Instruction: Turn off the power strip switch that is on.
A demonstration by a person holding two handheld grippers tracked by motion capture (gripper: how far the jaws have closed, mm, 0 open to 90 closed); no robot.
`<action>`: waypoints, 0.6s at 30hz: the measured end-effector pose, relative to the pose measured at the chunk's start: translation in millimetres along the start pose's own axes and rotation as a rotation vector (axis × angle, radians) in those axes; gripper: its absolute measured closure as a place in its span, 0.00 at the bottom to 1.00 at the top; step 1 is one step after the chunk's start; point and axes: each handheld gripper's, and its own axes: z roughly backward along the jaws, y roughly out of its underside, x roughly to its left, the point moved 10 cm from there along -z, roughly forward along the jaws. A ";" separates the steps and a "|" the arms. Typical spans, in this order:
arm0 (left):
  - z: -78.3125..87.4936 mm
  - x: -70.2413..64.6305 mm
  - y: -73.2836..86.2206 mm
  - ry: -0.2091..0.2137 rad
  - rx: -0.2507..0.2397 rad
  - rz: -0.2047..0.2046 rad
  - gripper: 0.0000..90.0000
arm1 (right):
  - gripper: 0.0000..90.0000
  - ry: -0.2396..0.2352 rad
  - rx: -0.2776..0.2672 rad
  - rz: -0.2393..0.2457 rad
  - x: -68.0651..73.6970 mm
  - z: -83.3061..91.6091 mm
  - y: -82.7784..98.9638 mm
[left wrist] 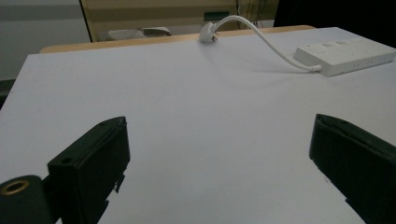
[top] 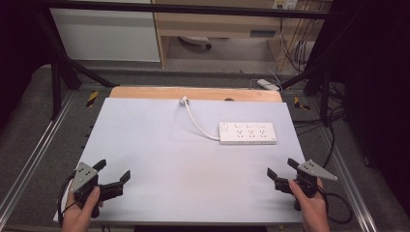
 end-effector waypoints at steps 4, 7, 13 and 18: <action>0.5 -0.1 -0.4 0.000 -0.003 0.001 0.05 | 0.07 0.016 -0.003 -0.012 -3.9 1.1 -0.5; 0.5 0.0 -0.3 0.001 -0.003 0.003 0.05 | 0.07 0.021 -0.009 -0.019 -4.9 2.1 -1.8; 0.1 0.6 0.2 0.003 -0.001 0.003 0.05 | 0.06 0.021 -0.020 -0.019 -4.9 3.7 -6.0; 0.1 0.1 0.6 0.006 0.003 0.001 0.06 | 0.06 0.021 -0.026 -0.025 -7.8 5.1 -10.3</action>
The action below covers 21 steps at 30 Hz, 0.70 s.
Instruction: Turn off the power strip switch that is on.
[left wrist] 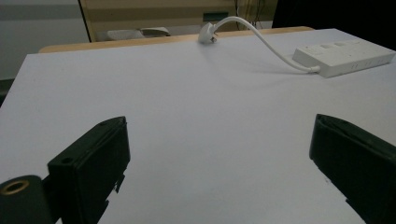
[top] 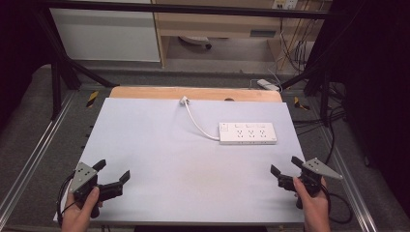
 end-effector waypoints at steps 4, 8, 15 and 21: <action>0.1 -0.2 -0.1 -0.006 -0.002 -0.010 0.06 | 0.06 -0.002 0.009 0.018 2.1 0.8 -1.3; -0.4 -1.4 0.5 0.000 0.003 -0.013 0.06 | 0.06 -0.007 0.020 0.028 5.4 0.1 -0.9; 0.0 -1.2 0.2 0.005 0.000 -0.009 0.06 | 0.05 -0.015 0.031 0.012 8.7 0.0 -1.9; -0.5 -1.5 0.9 0.004 0.006 -0.015 0.06 | 0.04 -0.022 0.035 -0.006 10.8 0.2 -3.1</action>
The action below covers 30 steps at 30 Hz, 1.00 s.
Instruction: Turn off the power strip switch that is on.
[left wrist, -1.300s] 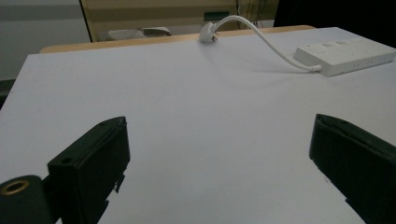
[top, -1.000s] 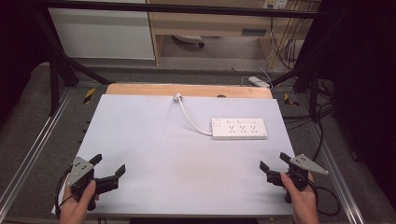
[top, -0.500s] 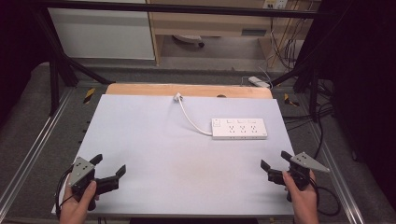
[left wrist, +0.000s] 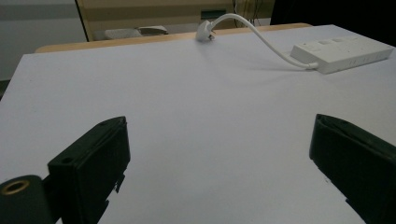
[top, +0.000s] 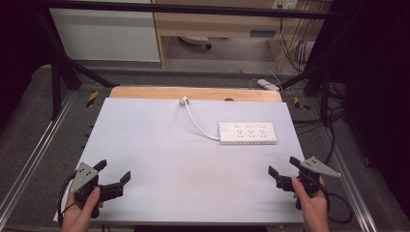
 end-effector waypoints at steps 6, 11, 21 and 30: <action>-0.3 -1.3 0.6 0.007 0.002 0.000 0.06 | 0.03 0.010 -0.020 -0.025 2.1 -0.3 -6.7; -0.3 -2.7 1.0 0.011 0.004 -0.003 0.06 | 0.06 0.035 -0.018 -0.056 4.0 -1.1 -11.0; 1.2 -0.2 -0.5 0.000 -0.008 0.007 0.05 | 0.07 0.030 -0.018 -0.043 11.8 -0.7 -22.6; 0.7 0.5 -1.0 0.003 -0.010 0.013 0.05 | 0.06 0.035 -0.013 -0.029 8.1 -2.9 -29.9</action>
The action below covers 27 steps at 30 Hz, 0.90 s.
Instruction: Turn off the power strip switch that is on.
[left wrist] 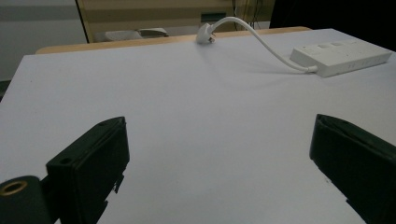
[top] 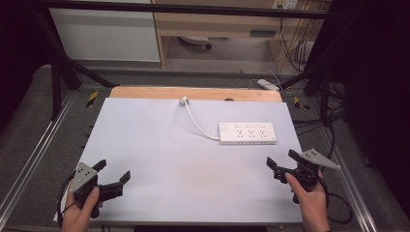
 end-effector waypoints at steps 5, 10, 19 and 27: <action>0.1 0.1 0.5 0.002 0.003 -0.002 0.05 | 0.06 -0.012 -0.001 0.001 0.9 -2.2 -5.9; -0.8 -0.8 1.8 0.005 0.011 -0.005 0.05 | 0.06 -0.019 0.005 0.012 2.1 -5.9 -10.9; -0.6 0.8 1.8 -0.002 0.010 -0.005 0.05 | 0.08 -0.019 -0.014 0.019 2.7 -14.3 -29.0; -0.2 0.9 1.9 0.001 0.009 -0.001 0.05 | 0.08 -0.013 -0.018 0.035 2.9 -18.1 -39.5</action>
